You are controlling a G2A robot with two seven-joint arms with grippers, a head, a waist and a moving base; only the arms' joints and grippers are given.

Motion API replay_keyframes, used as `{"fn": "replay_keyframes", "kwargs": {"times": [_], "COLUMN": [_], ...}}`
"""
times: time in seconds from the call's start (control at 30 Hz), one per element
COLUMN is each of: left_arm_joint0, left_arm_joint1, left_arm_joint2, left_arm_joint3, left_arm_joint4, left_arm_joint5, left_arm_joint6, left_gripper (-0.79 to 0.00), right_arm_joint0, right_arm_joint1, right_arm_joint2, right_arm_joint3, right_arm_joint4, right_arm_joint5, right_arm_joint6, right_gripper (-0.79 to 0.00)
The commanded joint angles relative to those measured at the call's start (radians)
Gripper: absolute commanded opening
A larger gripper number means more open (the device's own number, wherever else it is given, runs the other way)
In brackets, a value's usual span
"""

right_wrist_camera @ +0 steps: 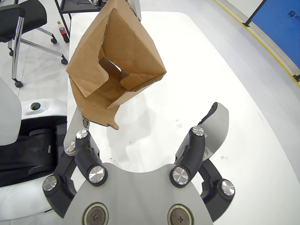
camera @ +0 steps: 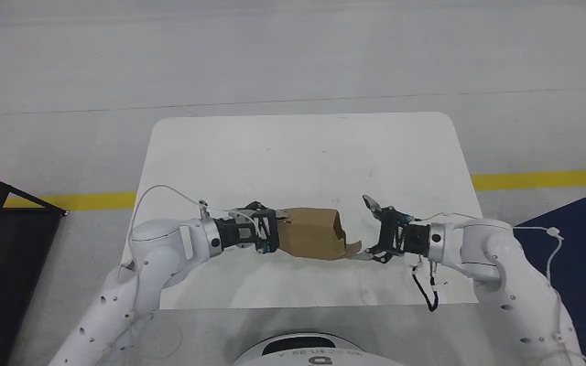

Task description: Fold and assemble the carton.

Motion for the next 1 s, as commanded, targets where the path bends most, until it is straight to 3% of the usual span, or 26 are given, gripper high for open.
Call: {"fn": "replay_keyframes", "kwargs": {"times": [0.0,0.6,0.67,0.9,0.97], "left_arm_joint0": [-0.001,-0.009,-0.009,-0.012,-0.014], "left_arm_joint1": [0.001,0.008,0.008,0.010,0.010], "left_arm_joint2": [0.005,0.020,0.021,0.023,0.024], "left_arm_joint3": [-0.001,0.004,0.005,0.005,0.007], "left_arm_joint4": [0.010,0.047,0.047,0.048,0.046], "left_arm_joint5": [-0.009,-0.025,-0.024,-0.023,-0.021], "left_arm_joint6": [0.005,0.034,0.035,0.031,0.030], "left_gripper": [-0.785,-0.785,-0.785,-0.785,-0.785], "right_arm_joint0": [0.007,0.051,0.053,0.064,0.067], "right_arm_joint1": [0.006,0.064,0.068,0.084,0.088], "right_arm_joint2": [-0.012,-0.117,-0.125,-0.151,-0.154], "right_arm_joint3": [-0.005,-0.046,-0.046,-0.044,-0.042], "right_arm_joint4": [-0.010,-0.100,-0.102,-0.111,-0.111], "right_arm_joint5": [0.000,0.000,0.000,0.000,0.000], "right_arm_joint6": [0.009,0.021,0.008,-0.020,-0.025], "right_gripper": [0.000,0.000,-0.111,-0.212,-0.200]}}
